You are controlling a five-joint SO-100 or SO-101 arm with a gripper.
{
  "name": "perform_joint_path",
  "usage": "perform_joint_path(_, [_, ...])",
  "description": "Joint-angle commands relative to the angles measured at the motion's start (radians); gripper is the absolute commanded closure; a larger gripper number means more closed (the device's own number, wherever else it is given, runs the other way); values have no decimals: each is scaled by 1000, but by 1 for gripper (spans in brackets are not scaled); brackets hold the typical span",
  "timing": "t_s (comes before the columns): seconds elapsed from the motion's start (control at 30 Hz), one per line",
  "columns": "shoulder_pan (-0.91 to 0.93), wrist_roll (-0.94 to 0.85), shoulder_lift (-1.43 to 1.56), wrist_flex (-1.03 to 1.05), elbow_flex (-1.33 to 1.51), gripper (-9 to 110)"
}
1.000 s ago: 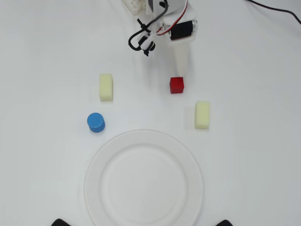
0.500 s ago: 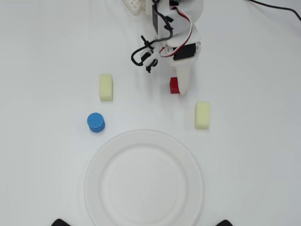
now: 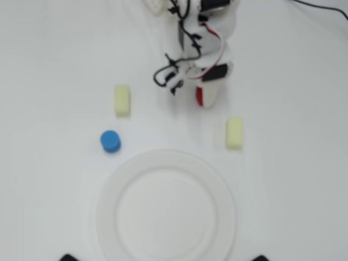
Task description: Grasp a red block and put it in the dish.
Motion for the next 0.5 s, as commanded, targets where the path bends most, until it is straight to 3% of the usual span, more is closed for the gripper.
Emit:
perform_joint_path(0.0, [2,-3,9,-6,-41,101])
perform_joint_path(0.47, [169,-144,469,6,52,101])
